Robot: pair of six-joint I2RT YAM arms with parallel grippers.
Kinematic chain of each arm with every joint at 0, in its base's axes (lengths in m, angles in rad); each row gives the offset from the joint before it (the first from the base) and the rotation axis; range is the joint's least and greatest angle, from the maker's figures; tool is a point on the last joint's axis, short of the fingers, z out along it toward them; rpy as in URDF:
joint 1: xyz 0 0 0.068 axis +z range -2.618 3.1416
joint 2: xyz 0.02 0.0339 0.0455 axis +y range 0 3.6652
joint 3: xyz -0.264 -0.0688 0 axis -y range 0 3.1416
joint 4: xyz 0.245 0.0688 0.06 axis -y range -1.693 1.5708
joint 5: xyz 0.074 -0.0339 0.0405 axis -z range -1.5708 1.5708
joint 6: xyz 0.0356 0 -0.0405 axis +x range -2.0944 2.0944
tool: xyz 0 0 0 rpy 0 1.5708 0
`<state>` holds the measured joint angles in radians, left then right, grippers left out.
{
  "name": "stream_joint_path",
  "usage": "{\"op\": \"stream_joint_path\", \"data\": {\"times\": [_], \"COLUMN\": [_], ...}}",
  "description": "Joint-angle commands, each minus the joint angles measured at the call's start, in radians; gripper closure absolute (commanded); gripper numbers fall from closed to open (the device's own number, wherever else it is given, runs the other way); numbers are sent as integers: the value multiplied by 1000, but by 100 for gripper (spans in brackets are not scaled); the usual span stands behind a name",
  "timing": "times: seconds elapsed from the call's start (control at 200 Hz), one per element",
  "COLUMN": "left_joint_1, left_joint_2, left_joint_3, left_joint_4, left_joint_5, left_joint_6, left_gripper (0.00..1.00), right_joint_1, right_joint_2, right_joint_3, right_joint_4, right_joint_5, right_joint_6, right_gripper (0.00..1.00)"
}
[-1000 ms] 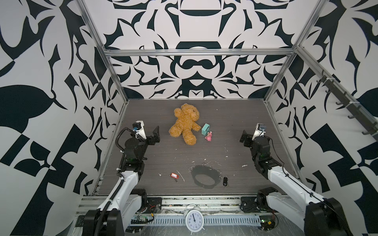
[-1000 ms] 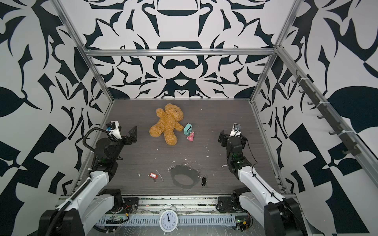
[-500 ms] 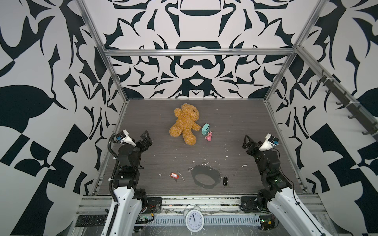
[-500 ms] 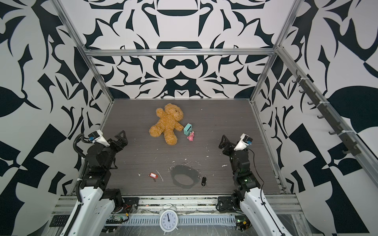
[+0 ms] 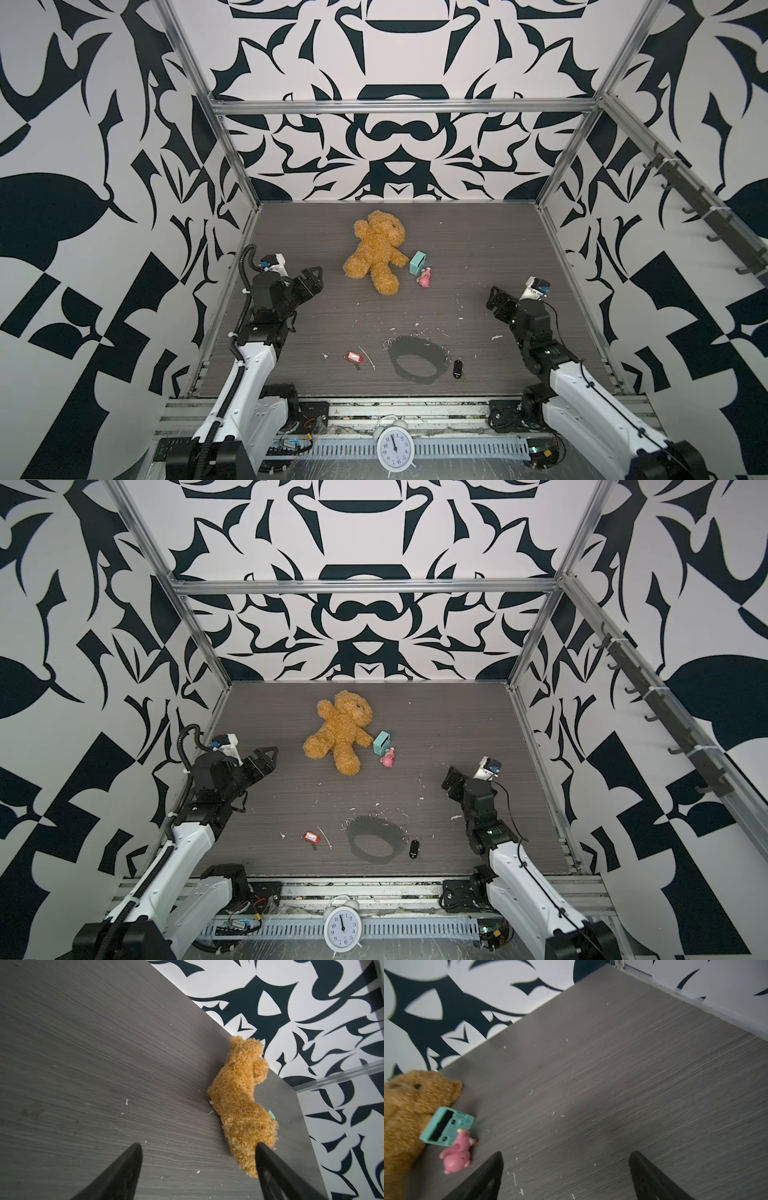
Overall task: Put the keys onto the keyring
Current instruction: 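Reach the left gripper down to the round metal ring plate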
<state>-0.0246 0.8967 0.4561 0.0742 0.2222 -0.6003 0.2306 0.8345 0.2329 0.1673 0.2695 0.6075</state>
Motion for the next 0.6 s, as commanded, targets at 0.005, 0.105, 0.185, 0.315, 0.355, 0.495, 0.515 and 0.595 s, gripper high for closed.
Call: {"op": "stream_joint_path", "data": {"times": [0.005, 0.105, 0.185, 0.315, 0.355, 0.495, 0.515, 0.595], "left_joint_1": [-80, -213, -326, -488, -526, -643, -664, -747], "left_joint_2": [18, 21, 24, 66, 93, 180, 192, 253], "left_joint_3": [-13, 14, 32, 62, 75, 101, 99, 93], "left_joint_4": [110, 49, 0, -30, -26, 67, 88, 162], "left_joint_5": [84, -17, -108, -208, -243, -270, -276, -291], "left_joint_6": [40, 108, 147, 212, 230, 279, 282, 283], "left_gripper": [22, 24, 25, 26, 27, 31, 32, 33], "right_joint_1": [0, 0, -1, 1, 0, -1, -1, 0], "right_joint_2": [114, 202, 252, 292, 302, 333, 339, 365], "right_joint_3": [90, 120, 126, 151, 161, 178, 174, 165], "right_joint_4": [26, 36, 76, 108, 107, 139, 154, 196], "right_joint_5": [-17, 9, 43, 81, 102, 162, 162, 160], "right_joint_6": [-39, -47, -44, -79, -83, -110, -110, -114], "right_gripper": [9, 10, 10, 10, 9, 9, 9, 10]}}
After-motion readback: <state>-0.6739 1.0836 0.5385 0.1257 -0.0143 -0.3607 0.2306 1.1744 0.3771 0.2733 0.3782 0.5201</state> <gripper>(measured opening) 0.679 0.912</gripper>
